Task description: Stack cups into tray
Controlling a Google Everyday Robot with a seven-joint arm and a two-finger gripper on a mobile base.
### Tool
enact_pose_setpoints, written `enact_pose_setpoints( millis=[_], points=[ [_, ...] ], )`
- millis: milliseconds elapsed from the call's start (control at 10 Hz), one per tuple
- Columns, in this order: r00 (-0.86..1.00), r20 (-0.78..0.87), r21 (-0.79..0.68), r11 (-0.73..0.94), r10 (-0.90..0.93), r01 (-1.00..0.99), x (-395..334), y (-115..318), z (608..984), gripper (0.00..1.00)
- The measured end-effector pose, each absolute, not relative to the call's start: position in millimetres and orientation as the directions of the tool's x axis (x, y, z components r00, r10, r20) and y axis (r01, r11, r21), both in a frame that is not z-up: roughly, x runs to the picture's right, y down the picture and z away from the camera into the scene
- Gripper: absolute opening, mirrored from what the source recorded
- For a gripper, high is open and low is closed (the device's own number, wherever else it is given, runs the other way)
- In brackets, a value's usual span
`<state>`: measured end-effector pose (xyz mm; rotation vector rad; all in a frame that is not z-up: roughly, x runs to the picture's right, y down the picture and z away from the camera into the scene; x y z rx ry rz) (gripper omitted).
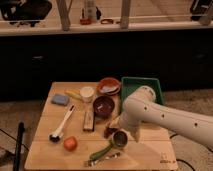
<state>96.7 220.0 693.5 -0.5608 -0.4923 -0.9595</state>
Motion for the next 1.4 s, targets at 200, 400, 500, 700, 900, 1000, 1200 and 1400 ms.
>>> enact_pose_setpoints(
  millis=[200, 400, 500, 700, 900, 1000, 1200, 1400],
  points=[
    [0.506, 0.613, -0.232, 0.474, -0.606, 0.849, 99, 226, 698, 0.8],
    [0.527, 0.606, -0.242, 0.493, -0.595, 0.836, 99, 234, 706, 0.8],
    [0.533, 0.605, -0.245, 0.498, -0.592, 0.832, 98, 239, 710, 0.8],
    [0.541, 0.604, -0.253, 0.502, -0.586, 0.827, 96, 248, 720, 0.8],
    [0.548, 0.606, -0.264, 0.504, -0.577, 0.822, 95, 255, 726, 0.8],
    [0.556, 0.604, -0.272, 0.508, -0.571, 0.817, 96, 258, 729, 0.8],
    [0.557, 0.61, -0.275, 0.509, -0.563, 0.816, 95, 262, 734, 0.8],
    [0.559, 0.614, -0.277, 0.511, -0.556, 0.813, 95, 265, 737, 0.77]
  ],
)
